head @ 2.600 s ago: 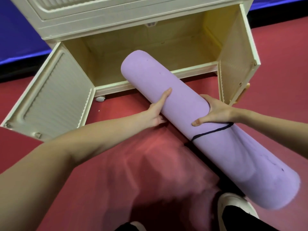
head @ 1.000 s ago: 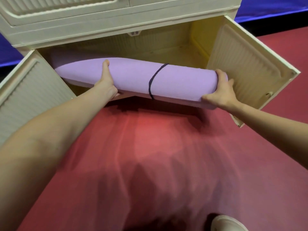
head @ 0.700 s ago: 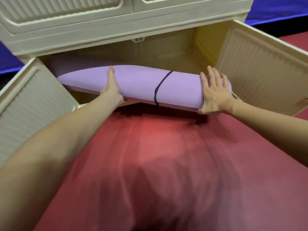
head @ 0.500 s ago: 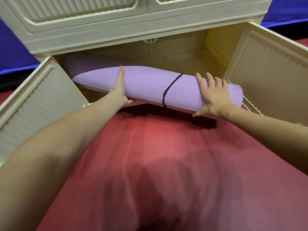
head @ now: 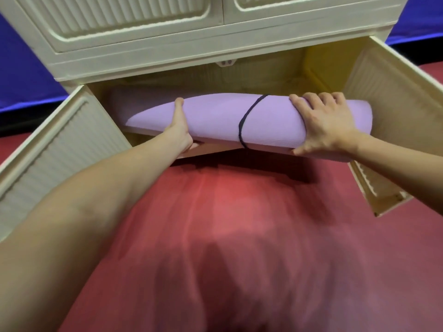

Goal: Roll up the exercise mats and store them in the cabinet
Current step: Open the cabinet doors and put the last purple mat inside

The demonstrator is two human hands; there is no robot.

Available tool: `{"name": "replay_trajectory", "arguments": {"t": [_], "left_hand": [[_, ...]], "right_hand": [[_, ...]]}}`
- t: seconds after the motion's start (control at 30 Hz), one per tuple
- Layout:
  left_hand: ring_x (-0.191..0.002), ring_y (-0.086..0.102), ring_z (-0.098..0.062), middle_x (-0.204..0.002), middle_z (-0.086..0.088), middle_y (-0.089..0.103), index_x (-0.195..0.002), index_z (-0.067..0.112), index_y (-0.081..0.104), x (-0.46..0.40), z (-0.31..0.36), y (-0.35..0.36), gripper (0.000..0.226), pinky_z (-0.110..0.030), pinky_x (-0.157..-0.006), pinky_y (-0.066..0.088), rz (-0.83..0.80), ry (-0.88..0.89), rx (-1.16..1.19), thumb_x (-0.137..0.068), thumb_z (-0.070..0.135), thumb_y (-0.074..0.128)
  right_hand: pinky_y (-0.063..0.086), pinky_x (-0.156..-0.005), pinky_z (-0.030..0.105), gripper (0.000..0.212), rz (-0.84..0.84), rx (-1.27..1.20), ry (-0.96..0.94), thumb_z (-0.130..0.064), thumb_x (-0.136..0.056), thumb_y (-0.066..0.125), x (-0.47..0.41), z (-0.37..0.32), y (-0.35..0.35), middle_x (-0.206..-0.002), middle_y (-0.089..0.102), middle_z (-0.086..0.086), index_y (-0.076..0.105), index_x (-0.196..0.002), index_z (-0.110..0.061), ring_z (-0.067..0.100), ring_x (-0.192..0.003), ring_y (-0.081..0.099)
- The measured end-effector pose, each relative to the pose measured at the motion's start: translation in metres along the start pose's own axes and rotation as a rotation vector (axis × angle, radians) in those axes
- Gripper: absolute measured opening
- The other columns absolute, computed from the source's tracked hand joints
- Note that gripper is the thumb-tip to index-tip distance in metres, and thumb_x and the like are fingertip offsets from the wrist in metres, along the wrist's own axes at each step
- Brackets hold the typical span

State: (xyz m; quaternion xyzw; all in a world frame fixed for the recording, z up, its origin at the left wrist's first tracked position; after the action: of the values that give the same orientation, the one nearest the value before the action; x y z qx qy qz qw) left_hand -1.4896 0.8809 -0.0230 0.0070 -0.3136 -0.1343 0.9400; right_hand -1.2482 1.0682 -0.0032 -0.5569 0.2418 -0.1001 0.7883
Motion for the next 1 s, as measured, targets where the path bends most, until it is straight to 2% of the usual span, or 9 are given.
{"name": "replay_trajectory", "arguments": {"t": [0.23, 0.43, 0.6, 0.67, 0.73, 0.83, 0.9, 0.97, 1.0], "left_hand": [[-0.087, 0.070, -0.035, -0.115, -0.007, 0.064, -0.133, 0.023, 0.044, -0.047, 0.001, 0.012, 0.109, -0.063, -0.064, 0.054, 0.004, 0.020, 0.170, -0.042, 0.075, 0.071], [-0.092, 0.068, -0.029, -0.115, -0.005, 0.065, -0.127, 0.020, 0.045, -0.032, 0.006, 0.024, 0.075, -0.052, -0.079, 0.057, -0.005, 0.000, 0.145, -0.075, 0.070, 0.062], [-0.094, 0.066, -0.032, -0.116, -0.007, 0.061, -0.121, 0.017, 0.049, -0.035, 0.014, 0.026, 0.064, -0.049, -0.074, 0.059, 0.011, -0.065, 0.011, -0.082, 0.067, 0.056], [-0.092, 0.066, -0.035, -0.121, -0.011, 0.056, -0.116, 0.018, 0.043, -0.033, 0.017, 0.020, 0.064, -0.040, -0.067, 0.060, 0.067, -0.090, -0.111, -0.081, 0.071, 0.051], [-0.071, 0.072, -0.032, -0.121, -0.013, 0.062, -0.119, 0.021, 0.038, -0.027, 0.016, 0.011, 0.070, -0.024, -0.059, 0.053, 0.075, -0.084, -0.326, -0.080, 0.079, 0.035], [-0.072, 0.071, -0.028, -0.111, -0.016, 0.068, -0.124, 0.010, 0.053, -0.025, 0.017, -0.006, 0.071, -0.024, -0.060, 0.047, 0.207, 0.322, -0.919, -0.094, 0.065, 0.021], [-0.088, 0.063, -0.039, -0.100, -0.023, 0.067, -0.104, 0.000, 0.060, -0.020, 0.023, -0.015, 0.056, -0.037, -0.070, 0.043, 0.408, 0.899, -1.297, -0.097, 0.049, 0.036], [-0.092, 0.054, -0.041, -0.100, -0.025, 0.059, -0.104, -0.001, 0.054, -0.016, 0.028, -0.016, 0.042, -0.044, -0.073, 0.041, 0.377, 1.341, -1.510, -0.087, 0.038, 0.054], [-0.095, 0.050, -0.041, -0.107, -0.025, 0.053, -0.112, -0.001, 0.050, -0.019, 0.030, -0.016, 0.049, -0.046, -0.078, 0.039, 0.331, 1.439, -1.617, -0.080, 0.036, 0.060]], "right_hand": [[0.029, -0.101, 0.051, 0.123, 0.097, 0.001, 0.017, -0.048, -0.041, 0.087, -0.044, 0.014, -0.004, -0.132, 0.042, 0.019, 0.029, -0.144, -0.014, 0.042, -0.115, 0.042], [0.029, -0.103, 0.052, 0.110, -0.037, -0.017, 0.080, -0.039, -0.044, 0.088, -0.073, 0.009, 0.025, -0.124, 0.045, 0.021, 0.033, -0.136, -0.009, 0.042, -0.111, 0.044], [0.032, -0.094, 0.050, 0.089, -0.073, -0.084, 0.031, -0.039, -0.053, 0.083, -0.084, 0.018, 0.035, -0.113, 0.049, 0.020, 0.042, -0.125, -0.008, 0.041, -0.102, 0.048], [0.032, -0.093, 0.050, 0.089, -0.060, -0.083, 0.008, -0.041, -0.052, 0.084, -0.085, 0.020, 0.035, -0.113, 0.049, 0.021, 0.043, -0.125, -0.008, 0.041, -0.101, 0.048], [0.032, -0.093, 0.051, 0.092, -0.046, -0.075, -0.004, -0.043, -0.052, 0.084, -0.084, 0.021, 0.036, -0.115, 0.048, 0.020, 0.042, -0.127, -0.009, 0.041, -0.103, 0.047], [0.031, -0.094, 0.051, 0.097, -0.028, -0.064, -0.009, -0.045, -0.051, 0.084, -0.081, 0.021, 0.039, -0.117, 0.047, 0.020, 0.040, -0.131, -0.009, 0.041, -0.104, 0.046], [0.031, -0.095, 0.052, 0.099, -0.024, -0.056, -0.010, -0.045, -0.051, 0.083, -0.080, 0.021, 0.039, -0.119, 0.046, 0.020, 0.039, -0.132, -0.009, 0.041, -0.105, 0.046], [0.030, -0.095, 0.052, 0.100, -0.023, -0.049, -0.005, -0.044, -0.051, 0.084, -0.080, 0.020, 0.038, -0.119, 0.046, 0.021, 0.038, -0.133, -0.009, 0.041, -0.106, 0.045], [0.031, -0.095, 0.052, 0.100, -0.022, -0.046, -0.003, -0.044, -0.051, 0.084, -0.080, 0.020, 0.038, -0.119, 0.046, 0.021, 0.038, -0.133, -0.008, 0.041, -0.106, 0.045]]}}
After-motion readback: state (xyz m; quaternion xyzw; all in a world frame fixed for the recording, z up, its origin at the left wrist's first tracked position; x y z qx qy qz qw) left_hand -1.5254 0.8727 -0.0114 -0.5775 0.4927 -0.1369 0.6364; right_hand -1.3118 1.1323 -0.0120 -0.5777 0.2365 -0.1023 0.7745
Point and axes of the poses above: each hand's wrist, its own x-axis away from the middle knuckle, its own y-axis out of the palm, z = x × y, the point moved 3 cm from there along -x, towards the middle knuckle
